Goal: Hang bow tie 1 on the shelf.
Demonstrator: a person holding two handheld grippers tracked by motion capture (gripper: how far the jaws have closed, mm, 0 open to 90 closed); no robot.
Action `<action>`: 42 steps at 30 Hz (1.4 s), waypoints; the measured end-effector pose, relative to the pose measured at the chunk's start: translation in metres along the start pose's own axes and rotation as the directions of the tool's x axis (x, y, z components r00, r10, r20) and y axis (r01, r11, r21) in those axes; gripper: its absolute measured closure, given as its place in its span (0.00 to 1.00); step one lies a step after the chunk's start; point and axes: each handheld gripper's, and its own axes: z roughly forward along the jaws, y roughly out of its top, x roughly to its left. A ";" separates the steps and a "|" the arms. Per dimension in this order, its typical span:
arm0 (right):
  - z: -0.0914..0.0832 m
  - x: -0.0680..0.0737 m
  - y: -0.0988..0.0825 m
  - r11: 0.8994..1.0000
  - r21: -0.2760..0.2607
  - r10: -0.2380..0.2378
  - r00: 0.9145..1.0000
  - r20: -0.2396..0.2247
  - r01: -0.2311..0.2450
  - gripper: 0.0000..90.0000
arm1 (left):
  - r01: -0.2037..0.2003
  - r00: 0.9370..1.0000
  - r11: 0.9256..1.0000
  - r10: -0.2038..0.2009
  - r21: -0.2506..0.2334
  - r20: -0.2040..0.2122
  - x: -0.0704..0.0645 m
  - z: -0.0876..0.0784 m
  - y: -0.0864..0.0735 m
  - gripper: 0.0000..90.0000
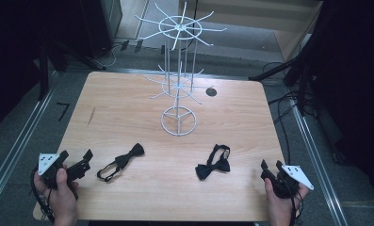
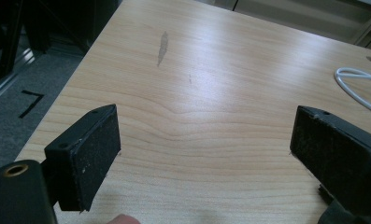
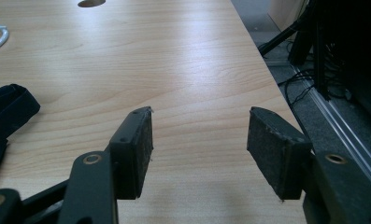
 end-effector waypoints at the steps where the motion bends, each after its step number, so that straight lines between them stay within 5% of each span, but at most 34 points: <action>1: 0.000 0.000 0.000 1.000 -0.001 -0.008 1.000 0.001 0.008 0.46 | -0.003 1.000 1.000 0.003 0.000 -0.003 0.000 0.000 0.000 0.11; 15: -0.010 0.015 0.006 1.000 -0.006 0.009 0.999 -0.048 -0.009 0.47 | 0.006 1.000 1.000 -0.006 0.000 0.007 0.000 0.001 0.000 0.11; 28: -0.018 0.036 0.010 1.000 -0.009 -0.027 0.997 -0.075 0.027 0.47 | -0.001 1.000 1.000 0.001 -0.002 -0.002 0.000 0.001 0.000 0.11; 42: -0.014 0.088 0.014 0.992 0.011 -0.125 0.979 -0.158 0.128 0.48 | -0.005 1.000 1.000 0.005 0.001 0.000 0.000 0.001 0.000 0.11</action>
